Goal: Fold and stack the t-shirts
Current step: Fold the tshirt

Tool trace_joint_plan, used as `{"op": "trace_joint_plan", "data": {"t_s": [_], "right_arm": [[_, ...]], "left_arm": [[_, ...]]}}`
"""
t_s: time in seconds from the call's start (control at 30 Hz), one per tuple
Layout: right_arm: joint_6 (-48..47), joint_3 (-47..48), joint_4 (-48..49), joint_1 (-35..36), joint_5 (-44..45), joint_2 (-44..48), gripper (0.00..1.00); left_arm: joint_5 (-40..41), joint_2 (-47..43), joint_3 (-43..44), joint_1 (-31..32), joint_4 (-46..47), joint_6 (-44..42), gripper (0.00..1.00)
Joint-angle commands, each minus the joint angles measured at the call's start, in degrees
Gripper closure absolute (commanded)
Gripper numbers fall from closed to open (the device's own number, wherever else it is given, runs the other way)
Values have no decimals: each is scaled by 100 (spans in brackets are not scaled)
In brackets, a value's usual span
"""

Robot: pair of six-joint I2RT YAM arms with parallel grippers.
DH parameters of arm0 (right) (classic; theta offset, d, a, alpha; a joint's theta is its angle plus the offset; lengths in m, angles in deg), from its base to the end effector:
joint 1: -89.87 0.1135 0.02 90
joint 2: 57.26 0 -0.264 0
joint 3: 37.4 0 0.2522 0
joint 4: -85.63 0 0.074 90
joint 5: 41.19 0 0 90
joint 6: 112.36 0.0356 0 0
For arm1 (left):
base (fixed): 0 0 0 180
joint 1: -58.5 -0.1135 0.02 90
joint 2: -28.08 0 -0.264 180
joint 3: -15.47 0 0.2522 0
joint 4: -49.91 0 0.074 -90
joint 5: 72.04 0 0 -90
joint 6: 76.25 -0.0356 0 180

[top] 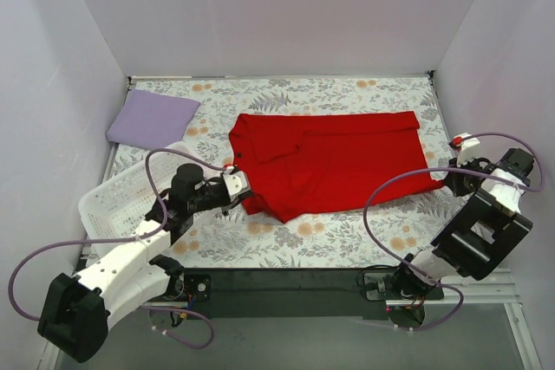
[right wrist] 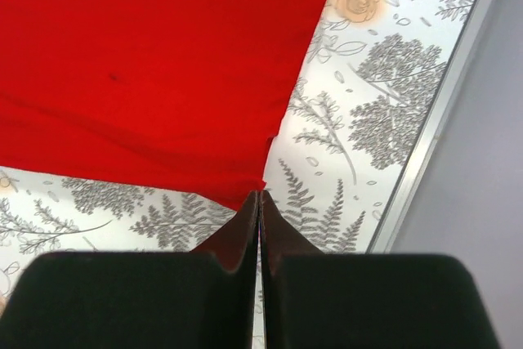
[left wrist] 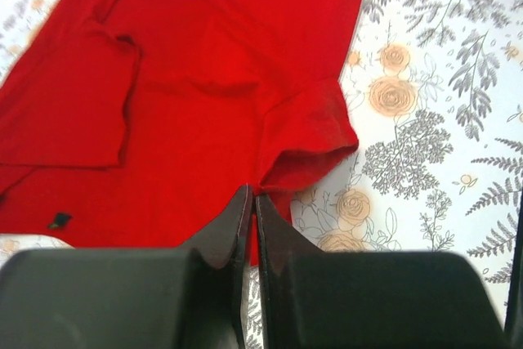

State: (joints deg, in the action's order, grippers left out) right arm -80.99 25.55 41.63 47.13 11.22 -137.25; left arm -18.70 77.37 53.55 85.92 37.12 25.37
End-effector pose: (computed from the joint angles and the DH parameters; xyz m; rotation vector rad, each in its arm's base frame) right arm 0.2092 -0.1637 0.2101 -0.5245 2.2776 0.0369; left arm 0.1579 -0.1059 0.2229 0.7063 1.9361 -1.0663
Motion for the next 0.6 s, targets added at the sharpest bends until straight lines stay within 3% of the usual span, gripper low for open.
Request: {"op": "trace_joint_plan", "data": {"t_s": [0.0, 0.57], "right_arm": [[115, 600, 79, 11, -197, -367, 99], [1143, 2050, 501, 776, 14, -2021, 99]], "left_arm": [[256, 369, 160, 44, 148, -195, 100], [871, 2136, 961, -158, 1432, -204, 100]]}}
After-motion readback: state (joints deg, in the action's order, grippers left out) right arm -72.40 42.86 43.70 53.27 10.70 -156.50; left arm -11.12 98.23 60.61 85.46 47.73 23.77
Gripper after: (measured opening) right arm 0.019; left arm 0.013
